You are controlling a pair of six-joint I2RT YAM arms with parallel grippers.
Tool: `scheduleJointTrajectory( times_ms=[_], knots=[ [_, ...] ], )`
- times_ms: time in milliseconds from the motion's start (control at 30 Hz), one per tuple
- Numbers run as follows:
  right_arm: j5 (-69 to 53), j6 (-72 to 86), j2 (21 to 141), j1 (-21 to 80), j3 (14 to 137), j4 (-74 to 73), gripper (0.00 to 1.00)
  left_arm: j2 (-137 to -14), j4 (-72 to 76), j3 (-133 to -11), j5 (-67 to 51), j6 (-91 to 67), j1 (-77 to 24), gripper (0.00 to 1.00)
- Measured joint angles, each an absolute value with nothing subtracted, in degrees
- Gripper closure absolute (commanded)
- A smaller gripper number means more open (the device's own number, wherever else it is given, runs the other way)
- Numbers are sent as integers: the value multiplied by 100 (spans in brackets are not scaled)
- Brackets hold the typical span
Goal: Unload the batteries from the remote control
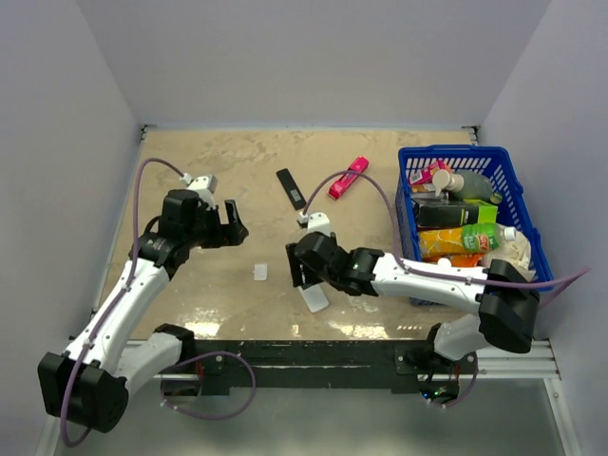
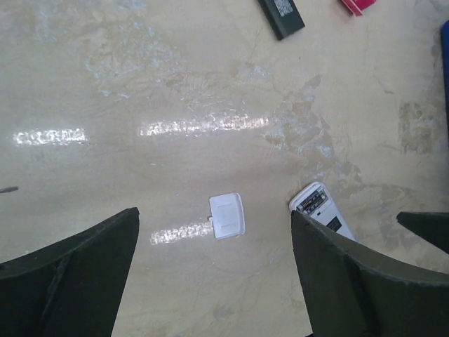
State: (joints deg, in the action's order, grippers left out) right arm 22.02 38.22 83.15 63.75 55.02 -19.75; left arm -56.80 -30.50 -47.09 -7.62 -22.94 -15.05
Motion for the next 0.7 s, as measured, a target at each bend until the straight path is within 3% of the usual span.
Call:
scheduleJointTrajectory(
  times_ms=[367,700],
  knots=[
    [2497,3227,8381,5561,6654,-2281,28,-4801,-3055,-4700,-27,-2349,-1503,7],
    [2467,2593,9437,4823,7435,-2239,29,-4792,-3059,-4696,137,-2357,-1503,8]
  ],
)
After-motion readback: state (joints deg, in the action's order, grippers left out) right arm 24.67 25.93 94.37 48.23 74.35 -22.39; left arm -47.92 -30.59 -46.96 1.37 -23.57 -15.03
